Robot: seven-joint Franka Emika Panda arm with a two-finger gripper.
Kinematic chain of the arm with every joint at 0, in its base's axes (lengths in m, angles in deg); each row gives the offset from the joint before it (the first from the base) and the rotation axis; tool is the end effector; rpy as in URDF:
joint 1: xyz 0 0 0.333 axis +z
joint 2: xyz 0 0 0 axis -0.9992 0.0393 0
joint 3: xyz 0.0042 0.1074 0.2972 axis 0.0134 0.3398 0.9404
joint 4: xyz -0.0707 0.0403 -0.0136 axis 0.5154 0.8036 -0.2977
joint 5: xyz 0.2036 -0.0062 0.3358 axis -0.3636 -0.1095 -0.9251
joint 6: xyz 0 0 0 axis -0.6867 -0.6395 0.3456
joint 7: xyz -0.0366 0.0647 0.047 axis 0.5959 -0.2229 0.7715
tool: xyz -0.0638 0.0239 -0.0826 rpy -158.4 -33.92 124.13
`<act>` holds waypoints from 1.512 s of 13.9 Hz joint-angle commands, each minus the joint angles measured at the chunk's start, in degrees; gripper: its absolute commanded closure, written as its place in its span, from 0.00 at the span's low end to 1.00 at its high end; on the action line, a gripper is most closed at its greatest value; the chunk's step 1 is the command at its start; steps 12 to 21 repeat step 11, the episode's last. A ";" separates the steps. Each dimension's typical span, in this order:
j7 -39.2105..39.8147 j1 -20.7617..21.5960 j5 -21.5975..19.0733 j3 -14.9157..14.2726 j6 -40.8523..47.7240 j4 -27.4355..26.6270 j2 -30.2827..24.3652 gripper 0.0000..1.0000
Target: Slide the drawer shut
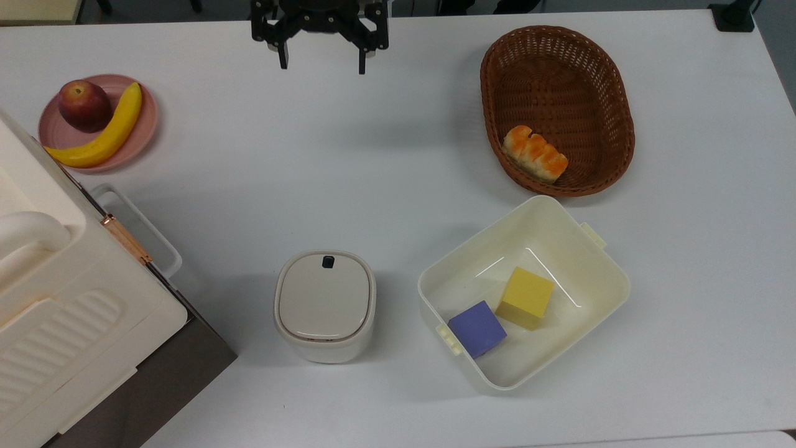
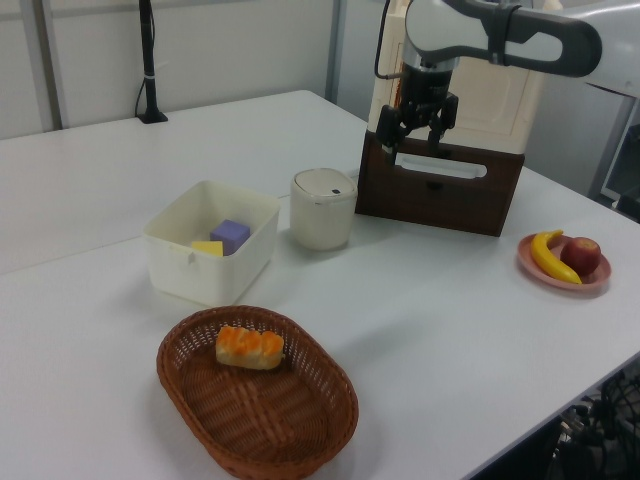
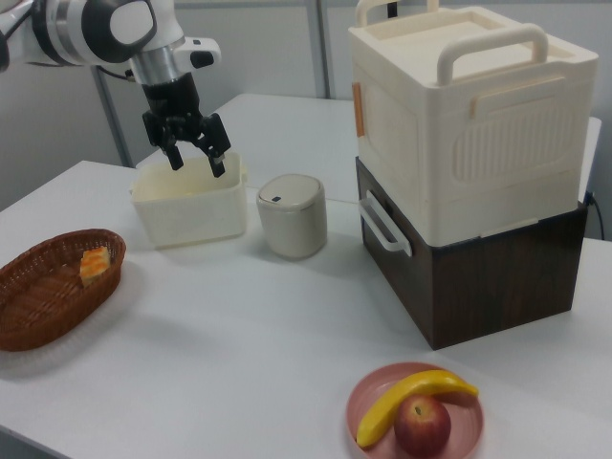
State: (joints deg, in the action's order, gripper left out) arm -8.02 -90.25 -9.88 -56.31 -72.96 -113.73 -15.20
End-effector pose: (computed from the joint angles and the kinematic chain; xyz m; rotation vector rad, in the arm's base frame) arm 0.5917 0.0150 0.5947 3.0802 -0.0306 0.1077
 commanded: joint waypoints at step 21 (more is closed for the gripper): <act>-0.57 7.69 -4.63 -9.44 2.11 -2.41 -4.41 0.00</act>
